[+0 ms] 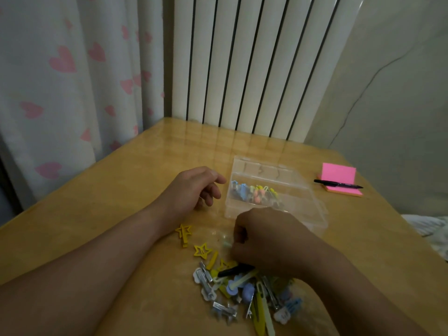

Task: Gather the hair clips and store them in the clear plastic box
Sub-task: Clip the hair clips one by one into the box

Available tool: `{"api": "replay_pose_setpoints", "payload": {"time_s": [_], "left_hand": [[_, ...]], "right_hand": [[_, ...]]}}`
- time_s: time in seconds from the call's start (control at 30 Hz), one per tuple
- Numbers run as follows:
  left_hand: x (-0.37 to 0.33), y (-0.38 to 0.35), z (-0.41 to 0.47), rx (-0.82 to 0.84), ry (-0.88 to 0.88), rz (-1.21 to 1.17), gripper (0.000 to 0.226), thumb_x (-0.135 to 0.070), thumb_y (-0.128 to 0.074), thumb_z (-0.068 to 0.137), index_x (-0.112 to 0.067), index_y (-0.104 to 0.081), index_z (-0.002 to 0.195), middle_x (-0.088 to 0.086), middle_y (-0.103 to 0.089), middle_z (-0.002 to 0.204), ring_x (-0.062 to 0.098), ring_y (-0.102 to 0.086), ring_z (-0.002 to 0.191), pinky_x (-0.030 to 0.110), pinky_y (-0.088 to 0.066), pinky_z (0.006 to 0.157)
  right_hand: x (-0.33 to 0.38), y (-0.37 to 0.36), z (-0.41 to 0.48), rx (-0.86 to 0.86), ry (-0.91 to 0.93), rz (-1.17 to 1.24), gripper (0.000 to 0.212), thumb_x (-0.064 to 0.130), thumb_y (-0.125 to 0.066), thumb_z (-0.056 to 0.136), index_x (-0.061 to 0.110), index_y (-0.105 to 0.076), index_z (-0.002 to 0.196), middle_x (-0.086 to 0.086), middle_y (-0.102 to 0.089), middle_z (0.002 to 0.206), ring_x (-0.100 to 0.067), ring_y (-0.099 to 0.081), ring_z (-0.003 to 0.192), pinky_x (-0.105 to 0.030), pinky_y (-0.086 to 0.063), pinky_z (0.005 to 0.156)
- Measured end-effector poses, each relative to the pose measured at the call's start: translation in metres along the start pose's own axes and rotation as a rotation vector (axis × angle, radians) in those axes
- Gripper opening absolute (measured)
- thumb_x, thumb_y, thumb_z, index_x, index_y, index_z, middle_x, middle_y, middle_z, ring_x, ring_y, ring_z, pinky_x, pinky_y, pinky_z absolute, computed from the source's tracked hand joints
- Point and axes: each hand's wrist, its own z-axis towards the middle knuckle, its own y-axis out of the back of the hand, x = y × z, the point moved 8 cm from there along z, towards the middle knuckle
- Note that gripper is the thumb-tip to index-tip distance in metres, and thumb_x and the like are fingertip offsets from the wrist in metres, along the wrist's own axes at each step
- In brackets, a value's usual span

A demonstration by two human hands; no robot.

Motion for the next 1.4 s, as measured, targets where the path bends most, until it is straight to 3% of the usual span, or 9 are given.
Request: {"api": "replay_pose_setpoints", "payload": {"time_s": [0.2, 0.3, 0.47, 0.63, 0.73, 0.9, 1.13, 1.3, 1.4], "left_hand": [[-0.005, -0.006, -0.002, 0.048, -0.072, 0.084, 0.022, -0.021, -0.057, 0.106, -0.015, -0.078, 0.104, 0.009, -0.073, 0.086, 0.016, -0.062, 0.073, 0.021, -0.048, 0.065], [-0.006, -0.009, -0.002, 0.068, -0.094, 0.116, 0.019, -0.021, -0.059, 0.106, -0.018, -0.078, 0.104, 0.011, -0.073, 0.086, 0.014, -0.062, 0.071, 0.018, -0.048, 0.064], [-0.004, -0.019, -0.005, 0.133, -0.116, 0.270, 0.014, -0.028, -0.064, 0.105, -0.031, -0.077, 0.108, 0.002, -0.076, 0.093, 0.019, -0.069, 0.081, 0.024, -0.053, 0.072], [-0.003, -0.018, -0.004, 0.133, -0.135, 0.269, 0.014, -0.029, -0.065, 0.104, -0.034, -0.078, 0.107, 0.004, -0.076, 0.092, 0.028, -0.071, 0.091, 0.044, -0.057, 0.084], [-0.004, -0.018, -0.004, 0.132, -0.141, 0.270, 0.014, -0.030, -0.065, 0.104, -0.034, -0.078, 0.106, 0.008, -0.075, 0.092, 0.030, -0.071, 0.091, 0.047, -0.057, 0.085], [-0.004, -0.017, -0.005, 0.130, -0.138, 0.270, 0.014, -0.029, -0.065, 0.104, -0.033, -0.078, 0.107, 0.009, -0.076, 0.092, 0.031, -0.070, 0.092, 0.048, -0.057, 0.087], [-0.003, -0.018, -0.004, 0.137, -0.133, 0.251, 0.014, -0.029, -0.065, 0.103, -0.033, -0.078, 0.107, 0.013, -0.075, 0.093, 0.035, -0.070, 0.093, 0.050, -0.057, 0.087], [-0.005, -0.018, -0.006, 0.130, -0.129, 0.251, 0.014, -0.027, -0.065, 0.103, -0.030, -0.078, 0.107, 0.009, -0.076, 0.092, 0.026, -0.070, 0.086, 0.035, -0.056, 0.077], [-0.006, -0.019, -0.006, 0.128, -0.129, 0.253, 0.014, -0.025, -0.065, 0.103, -0.029, -0.079, 0.105, 0.009, -0.076, 0.092, 0.025, -0.069, 0.085, 0.028, -0.052, 0.075]], "right_hand": [[-0.005, 0.024, 0.000, -0.283, 0.064, 0.276, 0.013, 0.037, -0.062, 0.095, 0.028, -0.067, 0.088, 0.009, -0.068, 0.083, -0.007, -0.063, 0.078, -0.034, -0.056, 0.073], [-0.017, 0.030, 0.000, -0.365, 0.086, 0.522, 0.011, 0.033, -0.064, 0.101, 0.030, -0.066, 0.090, 0.010, -0.072, 0.086, -0.003, -0.064, 0.076, -0.023, -0.051, 0.068], [-0.088, 0.059, 0.006, -0.625, -0.094, 0.835, 0.005, 0.026, -0.062, 0.105, 0.023, -0.064, 0.102, 0.000, -0.076, 0.090, -0.014, -0.074, 0.072, -0.030, -0.061, 0.063], [-0.149, 0.058, 0.035, -0.536, -0.312, 0.526, 0.009, 0.023, -0.068, 0.102, 0.019, -0.070, 0.095, 0.000, -0.074, 0.084, -0.019, -0.073, 0.076, -0.036, -0.062, 0.068], [-0.159, 0.053, 0.056, -0.402, -0.353, 0.278, 0.011, 0.028, -0.074, 0.096, 0.021, -0.078, 0.089, 0.006, -0.074, 0.081, -0.013, -0.068, 0.072, -0.031, -0.055, 0.064], [-0.167, 0.034, 0.080, -0.184, -0.421, 0.096, 0.010, 0.031, -0.081, 0.086, 0.022, -0.082, 0.085, 0.003, -0.077, 0.084, -0.019, -0.072, 0.079, -0.043, -0.065, 0.081], [-0.169, 0.030, 0.088, -0.167, -0.435, 0.107, 0.016, 0.033, -0.082, 0.084, 0.017, -0.084, 0.089, -0.001, -0.078, 0.085, -0.022, -0.072, 0.081, -0.041, -0.065, 0.081], [-0.166, 0.028, 0.078, -0.243, -0.382, 0.238, 0.016, 0.028, -0.073, 0.097, 0.015, -0.083, 0.097, 0.005, -0.078, 0.082, -0.011, -0.069, 0.075, -0.030, -0.056, 0.070], [-0.157, 0.038, 0.058, -0.399, -0.333, 0.340, 0.017, 0.027, -0.065, 0.103, 0.017, -0.078, 0.102, 0.003, -0.078, 0.093, -0.007, -0.064, 0.071, -0.025, -0.046, 0.059]]}}
